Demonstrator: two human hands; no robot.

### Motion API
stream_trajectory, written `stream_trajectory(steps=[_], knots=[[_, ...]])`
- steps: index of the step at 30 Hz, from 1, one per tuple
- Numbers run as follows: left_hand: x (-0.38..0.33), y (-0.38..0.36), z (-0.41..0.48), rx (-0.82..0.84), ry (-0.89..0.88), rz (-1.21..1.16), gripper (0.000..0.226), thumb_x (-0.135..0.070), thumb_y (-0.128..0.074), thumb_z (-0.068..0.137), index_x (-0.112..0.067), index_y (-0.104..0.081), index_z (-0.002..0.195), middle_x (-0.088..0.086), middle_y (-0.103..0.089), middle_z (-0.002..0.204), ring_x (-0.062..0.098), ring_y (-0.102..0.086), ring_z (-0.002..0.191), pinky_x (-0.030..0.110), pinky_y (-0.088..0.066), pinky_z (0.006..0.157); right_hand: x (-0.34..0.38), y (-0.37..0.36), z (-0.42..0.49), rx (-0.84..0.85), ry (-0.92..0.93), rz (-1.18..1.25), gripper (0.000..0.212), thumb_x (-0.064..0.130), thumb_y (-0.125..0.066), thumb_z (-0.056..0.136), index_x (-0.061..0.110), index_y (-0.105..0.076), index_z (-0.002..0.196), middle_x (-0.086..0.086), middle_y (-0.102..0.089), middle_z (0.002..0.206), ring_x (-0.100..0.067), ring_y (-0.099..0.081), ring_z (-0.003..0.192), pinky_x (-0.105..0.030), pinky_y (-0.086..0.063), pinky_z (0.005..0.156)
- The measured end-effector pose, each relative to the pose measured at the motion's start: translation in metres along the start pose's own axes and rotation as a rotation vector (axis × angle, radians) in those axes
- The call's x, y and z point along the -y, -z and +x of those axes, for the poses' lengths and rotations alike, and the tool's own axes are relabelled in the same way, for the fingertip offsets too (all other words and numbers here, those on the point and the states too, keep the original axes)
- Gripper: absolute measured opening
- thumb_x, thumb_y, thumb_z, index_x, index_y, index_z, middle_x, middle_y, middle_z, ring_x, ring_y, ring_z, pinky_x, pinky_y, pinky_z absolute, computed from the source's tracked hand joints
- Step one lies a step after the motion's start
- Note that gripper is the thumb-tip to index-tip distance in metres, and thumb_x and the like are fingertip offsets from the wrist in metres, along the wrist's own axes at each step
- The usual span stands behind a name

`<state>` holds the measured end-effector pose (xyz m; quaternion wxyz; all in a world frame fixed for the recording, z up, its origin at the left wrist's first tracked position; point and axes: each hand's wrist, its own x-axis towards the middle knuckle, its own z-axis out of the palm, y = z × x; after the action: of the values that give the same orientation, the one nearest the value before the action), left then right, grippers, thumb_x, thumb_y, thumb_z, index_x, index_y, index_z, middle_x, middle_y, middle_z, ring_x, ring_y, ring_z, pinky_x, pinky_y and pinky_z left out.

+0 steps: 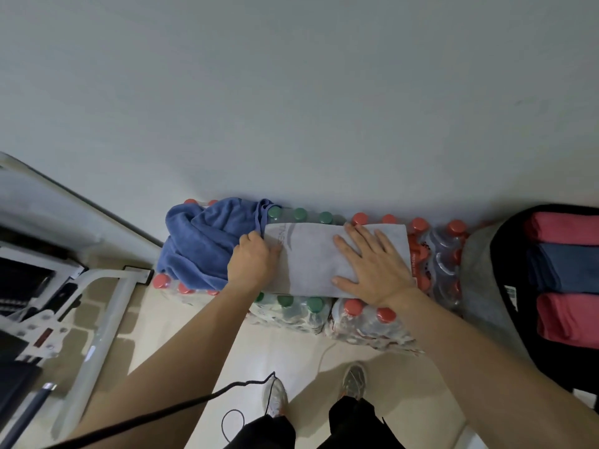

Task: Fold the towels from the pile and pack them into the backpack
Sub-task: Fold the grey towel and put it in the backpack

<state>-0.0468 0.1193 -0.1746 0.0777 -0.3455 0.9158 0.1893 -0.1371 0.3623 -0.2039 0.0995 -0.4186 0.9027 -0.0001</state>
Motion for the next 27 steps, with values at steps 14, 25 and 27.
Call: stream_trajectory(steps=[14, 25, 27], knots=[[-0.016, 0.016, -0.016, -0.045, 0.111, -0.289, 0.036, -0.042, -0.062, 0.091, -0.007, -0.053, 0.093, 0.007, -0.064, 0.09, 0.028, -0.059, 0.083, 0.033, -0.039, 0.066, 0.003, 0.004, -0.004, -0.011, -0.004, 0.028, 0.086, 0.079, -0.014, 0.087, 0.032, -0.003, 0.157, -0.006, 0.001, 0.166, -0.024, 0.0, 0.152, -0.049, -0.003, 0.122], [-0.104, 0.051, -0.039, -0.064, -0.195, -0.511, 0.019, -0.032, -0.068, 0.085, -0.018, -0.066, 0.097, -0.01, -0.068, 0.083, 0.002, -0.062, 0.076, 0.01, -0.042, 0.062, 0.004, 0.024, -0.016, 0.022, -0.059, 0.095, 0.083, 0.07, -0.018, 0.088, 0.025, -0.011, 0.158, -0.007, -0.005, 0.166, -0.024, 0.001, 0.152, -0.048, -0.002, 0.123], [-0.118, 0.042, -0.043, -0.037, -0.236, -0.501, 0.017, -0.032, -0.069, 0.084, -0.02, -0.065, 0.095, -0.012, -0.066, 0.079, -0.002, -0.06, 0.071, 0.012, -0.041, 0.06, -0.001, 0.027, -0.034, -0.101, -0.141, 0.105, 0.07, 0.056, -0.028, 0.096, 0.015, -0.03, 0.153, -0.008, -0.026, 0.16, -0.025, -0.017, 0.149, -0.047, -0.014, 0.122]])
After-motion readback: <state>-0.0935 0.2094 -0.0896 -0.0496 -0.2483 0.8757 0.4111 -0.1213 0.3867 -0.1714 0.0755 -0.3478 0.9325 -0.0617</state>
